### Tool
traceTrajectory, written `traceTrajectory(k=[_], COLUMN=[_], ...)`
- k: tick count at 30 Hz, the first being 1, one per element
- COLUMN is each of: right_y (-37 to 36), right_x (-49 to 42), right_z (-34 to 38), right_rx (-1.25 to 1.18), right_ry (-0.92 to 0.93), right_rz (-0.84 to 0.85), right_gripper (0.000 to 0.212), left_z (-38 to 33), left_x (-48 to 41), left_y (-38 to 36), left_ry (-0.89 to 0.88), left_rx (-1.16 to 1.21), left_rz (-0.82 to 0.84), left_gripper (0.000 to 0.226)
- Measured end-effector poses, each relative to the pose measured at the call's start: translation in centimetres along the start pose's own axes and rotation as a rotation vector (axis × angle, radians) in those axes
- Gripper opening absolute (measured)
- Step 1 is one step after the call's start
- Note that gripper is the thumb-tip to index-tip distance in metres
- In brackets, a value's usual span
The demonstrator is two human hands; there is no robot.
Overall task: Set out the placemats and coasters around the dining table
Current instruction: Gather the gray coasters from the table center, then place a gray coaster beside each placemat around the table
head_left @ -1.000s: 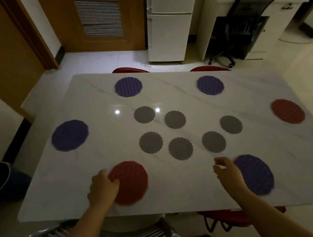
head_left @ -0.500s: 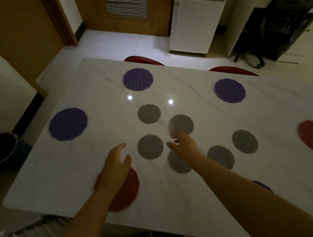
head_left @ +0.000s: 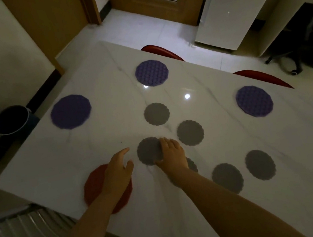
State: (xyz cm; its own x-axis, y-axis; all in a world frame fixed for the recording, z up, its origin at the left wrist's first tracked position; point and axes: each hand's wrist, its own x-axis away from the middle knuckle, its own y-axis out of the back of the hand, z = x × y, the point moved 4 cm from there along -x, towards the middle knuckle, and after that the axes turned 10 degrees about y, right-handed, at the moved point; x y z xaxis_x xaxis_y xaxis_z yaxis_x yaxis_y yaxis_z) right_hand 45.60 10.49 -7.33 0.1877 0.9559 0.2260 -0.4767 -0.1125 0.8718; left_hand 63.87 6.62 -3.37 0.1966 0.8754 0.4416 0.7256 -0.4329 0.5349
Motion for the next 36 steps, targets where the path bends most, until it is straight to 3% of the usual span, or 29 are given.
traceTrajectory(k=[3,7,10,13,16,20,22,25,36], right_y=[-0.4,-0.3,0.5,1.7,3.2,5.2,5.8,6.0,6.0], right_x=[-0.5,-1.3,-0.9,0.5,1.9,2.5,2.4,1.8,-2.4], right_z=[0.6,1.4,1.4,1.4,1.2,1.2,1.3,1.4,1.0], right_rx=[-0.026,0.006,0.005,-0.248,-0.623,-0.905,-0.984,-0.992,-0.938], right_ry=[-0.010,-0.038,-0.042,-0.094,-0.202,-0.199,-0.195,-0.198,-0.147], right_rz=[-0.002,-0.002,-0.011,-0.057,-0.103,-0.126,-0.107,-0.058,0.080], right_gripper=[0.072,0.080,0.060,0.024,0.010,0.011,0.011,0.011,0.011], left_z=[-0.1,-0.3,-0.3,-0.2,-0.4,-1.1,-1.1,-1.4,-1.1], left_x=[-0.3,-0.5,-0.8,-0.9,-1.2,-1.2,-1.1,-0.7,-2.5], left_y=[-0.1,-0.1,0.1,0.2,0.2,-0.1,-0.4,-0.5,-0.8], left_ry=[-0.005,0.007,0.057,0.086,0.078,0.209,0.297,0.379,0.364], left_rx=[0.005,0.073,0.168,0.222,0.264,0.571,0.826,1.010,1.157], left_rz=[0.021,0.045,0.103,0.169,0.231,0.390,0.544,0.708,0.689], left_gripper=[0.043,0.042,0.041,0.043,0.043,0.033,0.040,0.048,0.044])
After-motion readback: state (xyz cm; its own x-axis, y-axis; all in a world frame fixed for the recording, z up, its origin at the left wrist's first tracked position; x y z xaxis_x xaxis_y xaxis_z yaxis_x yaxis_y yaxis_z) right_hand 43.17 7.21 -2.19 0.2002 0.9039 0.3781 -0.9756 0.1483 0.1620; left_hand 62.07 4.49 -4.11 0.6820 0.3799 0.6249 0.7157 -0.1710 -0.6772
